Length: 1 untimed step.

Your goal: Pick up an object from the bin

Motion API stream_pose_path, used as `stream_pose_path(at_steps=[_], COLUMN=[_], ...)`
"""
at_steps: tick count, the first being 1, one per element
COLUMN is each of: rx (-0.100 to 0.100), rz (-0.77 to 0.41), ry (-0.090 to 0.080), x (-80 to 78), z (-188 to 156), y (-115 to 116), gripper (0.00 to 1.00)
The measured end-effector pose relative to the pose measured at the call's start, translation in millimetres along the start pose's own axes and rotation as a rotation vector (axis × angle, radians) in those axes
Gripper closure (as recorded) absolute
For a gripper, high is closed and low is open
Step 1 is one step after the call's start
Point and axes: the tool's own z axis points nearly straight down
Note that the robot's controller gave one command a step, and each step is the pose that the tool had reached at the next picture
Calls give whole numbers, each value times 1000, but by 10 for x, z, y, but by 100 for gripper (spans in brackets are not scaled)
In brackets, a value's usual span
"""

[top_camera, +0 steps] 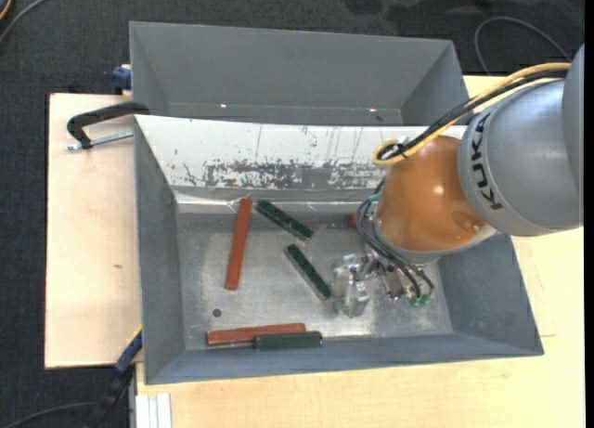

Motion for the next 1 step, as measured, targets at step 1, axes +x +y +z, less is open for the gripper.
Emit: stream_pose_path(at_steps=[1], rx=[0], rz=[0], ry=[0], x=[0], z=[0], y=[-1], gripper=[0])
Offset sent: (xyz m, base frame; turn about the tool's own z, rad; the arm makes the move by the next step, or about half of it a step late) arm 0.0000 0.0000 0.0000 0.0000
